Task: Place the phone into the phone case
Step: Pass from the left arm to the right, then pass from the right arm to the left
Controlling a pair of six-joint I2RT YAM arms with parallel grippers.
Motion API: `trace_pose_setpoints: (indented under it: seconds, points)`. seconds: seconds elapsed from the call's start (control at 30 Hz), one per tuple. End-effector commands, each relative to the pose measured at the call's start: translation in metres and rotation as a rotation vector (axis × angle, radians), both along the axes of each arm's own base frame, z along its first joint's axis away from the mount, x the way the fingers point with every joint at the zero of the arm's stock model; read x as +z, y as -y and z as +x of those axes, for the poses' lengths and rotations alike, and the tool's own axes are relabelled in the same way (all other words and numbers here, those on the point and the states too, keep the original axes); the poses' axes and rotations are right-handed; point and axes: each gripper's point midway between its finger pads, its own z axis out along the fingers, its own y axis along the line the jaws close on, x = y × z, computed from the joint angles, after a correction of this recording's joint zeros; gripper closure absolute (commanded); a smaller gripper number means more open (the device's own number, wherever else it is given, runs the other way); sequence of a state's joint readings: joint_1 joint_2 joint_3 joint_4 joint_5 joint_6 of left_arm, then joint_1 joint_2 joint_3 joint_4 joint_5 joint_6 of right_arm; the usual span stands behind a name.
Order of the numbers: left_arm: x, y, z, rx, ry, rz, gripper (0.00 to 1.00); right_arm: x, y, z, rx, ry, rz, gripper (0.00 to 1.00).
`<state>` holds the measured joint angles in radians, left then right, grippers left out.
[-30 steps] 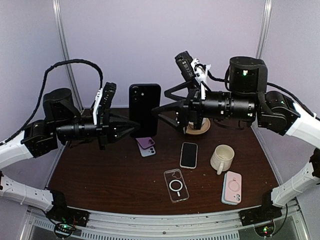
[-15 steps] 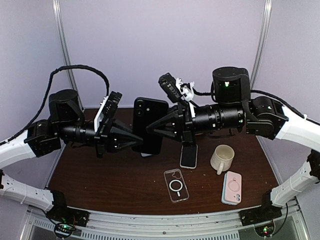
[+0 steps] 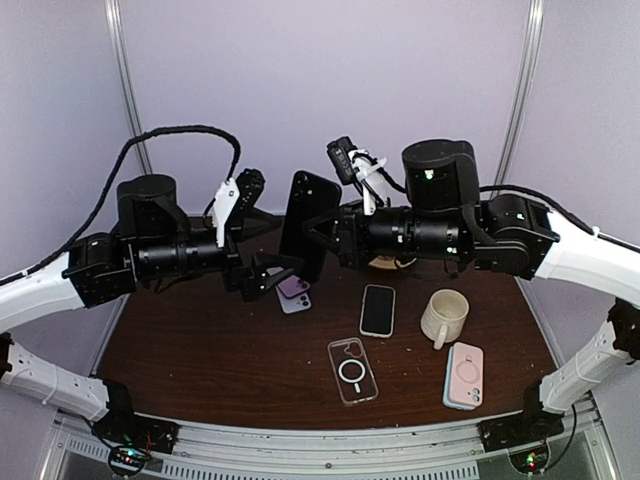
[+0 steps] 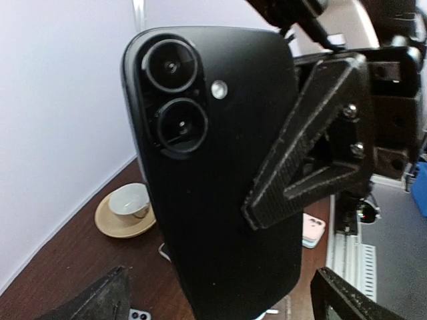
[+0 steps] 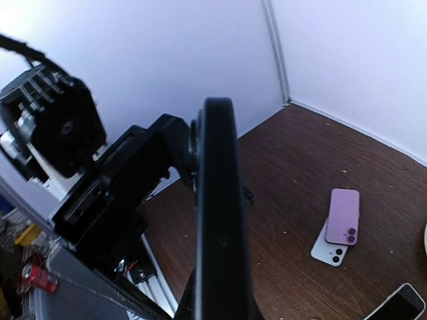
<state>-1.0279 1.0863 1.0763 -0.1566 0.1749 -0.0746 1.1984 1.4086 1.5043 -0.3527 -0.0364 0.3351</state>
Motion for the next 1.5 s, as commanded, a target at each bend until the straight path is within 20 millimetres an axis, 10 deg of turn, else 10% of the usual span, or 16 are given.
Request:
trace_pose_setpoints:
  seconds: [0.0, 0.47, 0.83, 1.1, 1.47]
  points:
    - [0.002, -0.002, 0.043, 0.217, 0.082, 0.058, 0.03, 0.014, 0.014, 0.036, -0.322, -0.094, 0.071, 1.00]
    - [-0.002, 0.031, 0.010, -0.045, 0.092, -0.012, 0.03, 0.009, 0.013, 0.045, -0.443, -0.093, 0.056, 1.00]
    - [-0.023, 0.037, 0.056, 0.169, 0.062, 0.082, 0.03, 0.007, 0.005, 0.041, -0.410, -0.112, 0.063, 1.00]
    - [-0.012, 0.036, 0.052, 0.158, 0.077, 0.004, 0.24, 0.005, 0.010, 0.044, -0.433, -0.102, 0.053, 1.00]
    - [0.003, 0.041, 0.034, 0.058, 0.074, -0.079, 0.20, -0.002, 0.010, 0.049, -0.451, -0.103, 0.029, 1.00]
